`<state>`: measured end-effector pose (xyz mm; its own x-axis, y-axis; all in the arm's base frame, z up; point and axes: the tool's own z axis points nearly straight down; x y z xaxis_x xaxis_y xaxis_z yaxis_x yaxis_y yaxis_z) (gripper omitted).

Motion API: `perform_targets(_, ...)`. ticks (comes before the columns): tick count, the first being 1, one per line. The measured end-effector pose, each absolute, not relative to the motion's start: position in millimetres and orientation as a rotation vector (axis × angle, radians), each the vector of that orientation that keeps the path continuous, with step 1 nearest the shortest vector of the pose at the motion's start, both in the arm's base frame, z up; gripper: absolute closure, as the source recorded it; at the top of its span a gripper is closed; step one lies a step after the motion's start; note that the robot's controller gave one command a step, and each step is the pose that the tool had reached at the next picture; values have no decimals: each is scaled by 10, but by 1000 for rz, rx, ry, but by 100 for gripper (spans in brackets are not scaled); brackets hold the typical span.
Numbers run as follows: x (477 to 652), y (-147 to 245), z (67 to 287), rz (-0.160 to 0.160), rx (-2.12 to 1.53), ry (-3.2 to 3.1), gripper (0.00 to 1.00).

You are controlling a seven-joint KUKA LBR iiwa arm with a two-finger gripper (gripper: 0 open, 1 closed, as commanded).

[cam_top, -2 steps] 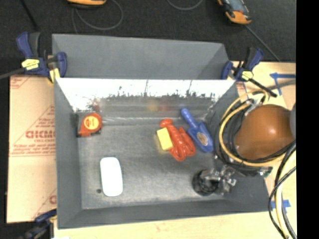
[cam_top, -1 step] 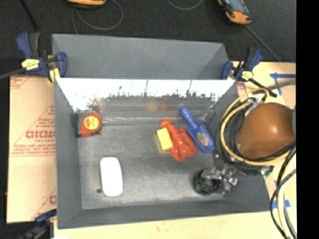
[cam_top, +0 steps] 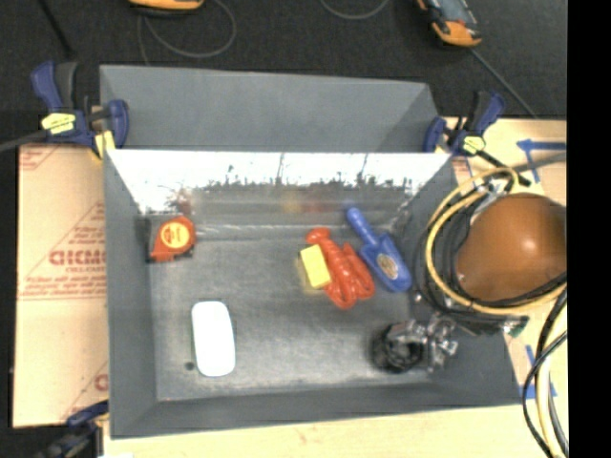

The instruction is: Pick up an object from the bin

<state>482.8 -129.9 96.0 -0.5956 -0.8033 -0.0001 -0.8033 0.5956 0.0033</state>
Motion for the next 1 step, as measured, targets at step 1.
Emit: perform_targets(1,4824,-1298,1147,-6,1413,-2804,100)
